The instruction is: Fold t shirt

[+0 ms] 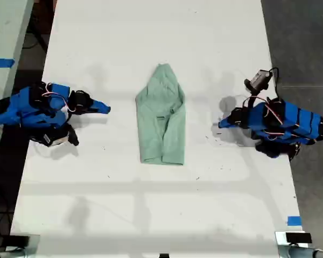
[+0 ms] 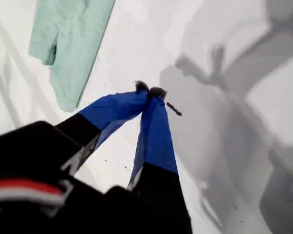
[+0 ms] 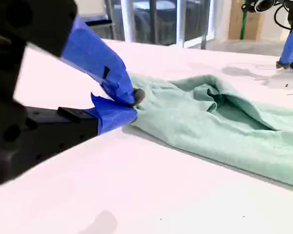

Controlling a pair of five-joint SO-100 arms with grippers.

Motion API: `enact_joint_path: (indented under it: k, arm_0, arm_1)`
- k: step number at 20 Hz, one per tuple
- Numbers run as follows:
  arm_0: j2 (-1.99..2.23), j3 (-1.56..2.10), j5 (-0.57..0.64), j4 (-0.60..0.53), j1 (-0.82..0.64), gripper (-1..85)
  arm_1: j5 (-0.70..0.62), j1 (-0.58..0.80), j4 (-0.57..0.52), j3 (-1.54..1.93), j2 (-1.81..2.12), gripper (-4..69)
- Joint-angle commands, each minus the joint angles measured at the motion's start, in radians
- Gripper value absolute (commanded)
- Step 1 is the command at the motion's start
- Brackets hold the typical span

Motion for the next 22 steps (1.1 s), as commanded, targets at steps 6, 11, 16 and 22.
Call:
enact_joint_path:
  k: [6,11,16,22]
  arm_0:
    - [0.009,0.097,0.04,-0.006,-0.054,-0.1]
    - [0.005,0.083,0.038,-0.046,-0.026,-0.3]
    - [-0.796,-0.446,-0.054,-0.103,0.12,6.6]
    - [-1.637,-1.115,-0.058,-0.064,0.224,17.5]
  arm_1:
    - [-0.021,0.049,-0.089,0.118,-0.006,0.9]
    - [-0.034,0.011,-0.092,0.075,-0.006,0.3]
    - [0.075,-0.124,-0.235,-0.434,-0.732,1.5]
    - [0.083,-0.258,-0.259,-0.994,-1.462,17.5]
